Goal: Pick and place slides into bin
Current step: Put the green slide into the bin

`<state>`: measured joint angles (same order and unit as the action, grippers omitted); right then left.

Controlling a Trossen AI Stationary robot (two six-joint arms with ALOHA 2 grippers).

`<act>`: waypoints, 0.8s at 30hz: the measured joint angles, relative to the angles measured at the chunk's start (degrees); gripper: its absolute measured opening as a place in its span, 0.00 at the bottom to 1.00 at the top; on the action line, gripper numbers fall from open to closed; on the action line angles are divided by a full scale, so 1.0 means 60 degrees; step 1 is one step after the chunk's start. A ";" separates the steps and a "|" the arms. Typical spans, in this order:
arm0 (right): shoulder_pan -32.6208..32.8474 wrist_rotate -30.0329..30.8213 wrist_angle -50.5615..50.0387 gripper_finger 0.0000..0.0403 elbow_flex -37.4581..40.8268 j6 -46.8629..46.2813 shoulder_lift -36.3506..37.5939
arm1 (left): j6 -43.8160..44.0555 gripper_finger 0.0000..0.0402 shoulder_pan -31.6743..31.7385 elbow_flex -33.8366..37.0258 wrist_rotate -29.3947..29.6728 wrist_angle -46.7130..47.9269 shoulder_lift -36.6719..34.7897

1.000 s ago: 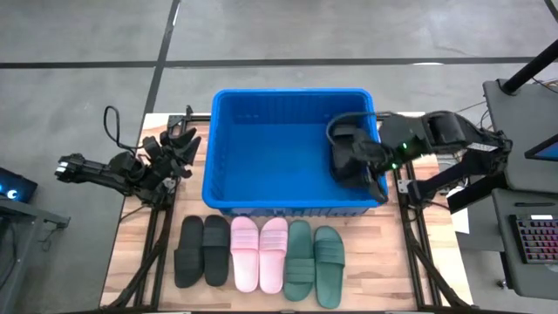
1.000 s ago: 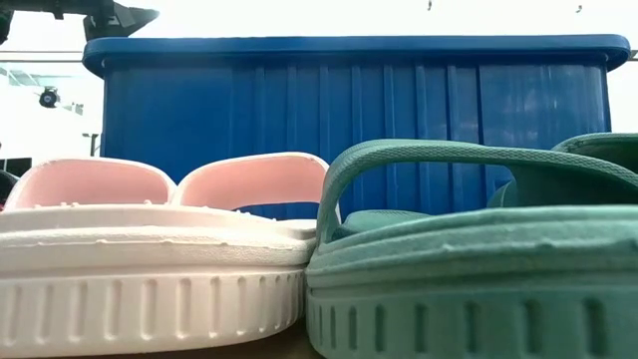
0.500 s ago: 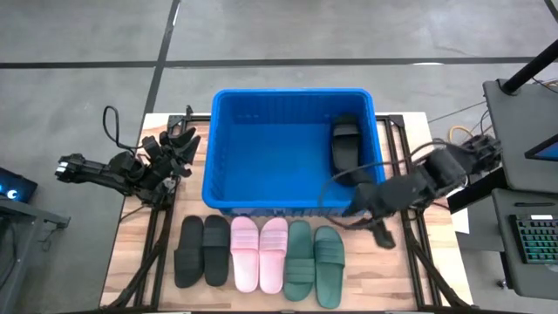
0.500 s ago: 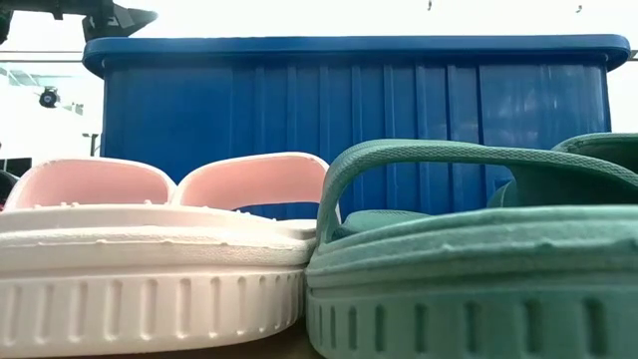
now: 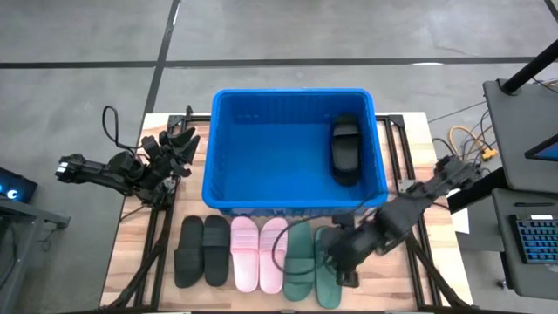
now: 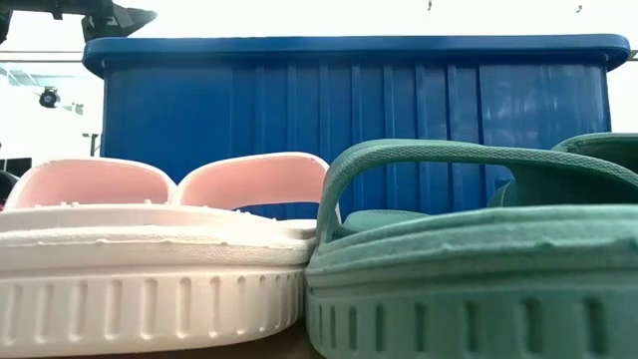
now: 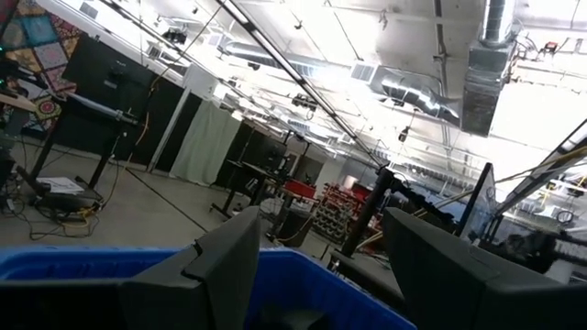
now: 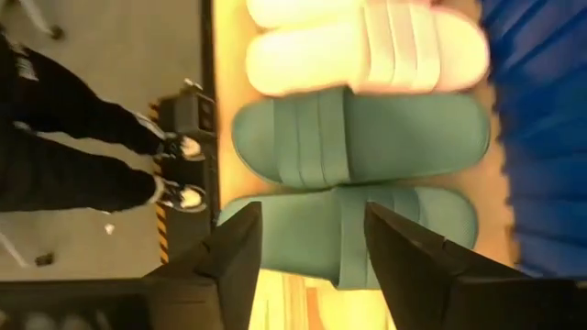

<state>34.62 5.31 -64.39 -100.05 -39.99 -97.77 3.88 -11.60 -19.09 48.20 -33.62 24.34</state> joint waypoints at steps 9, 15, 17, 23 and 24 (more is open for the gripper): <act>0.0349 -0.0073 -0.0506 0.55 0.0004 -0.1470 -0.1572 | 0.0000 0.54 0.0000 0.0000 -0.0329 -0.0031 -0.0088; 0.0722 0.0325 -0.0489 0.51 0.0004 -0.1250 -0.2178 | 0.0000 0.54 0.0000 0.0000 -0.0337 -0.0023 -0.0081; 0.0800 0.0381 -0.0484 0.49 0.0004 -0.1085 -0.2322 | -0.0004 0.54 0.0000 0.0000 -0.0338 -0.0015 -0.0085; 0.0868 0.0551 -0.0665 0.46 0.0000 -0.1126 -0.2858 | 0.0007 0.54 0.0000 0.0000 -0.0334 -0.0012 -0.0092; 0.0872 0.0631 -0.0798 0.45 0.0000 -0.1197 -0.2951 | 0.0007 0.54 0.0000 0.0000 -0.0334 -0.0012 -0.0091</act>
<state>39.86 9.09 -69.18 -100.05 -47.17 -115.47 3.92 -11.60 -19.09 46.19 -33.69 23.80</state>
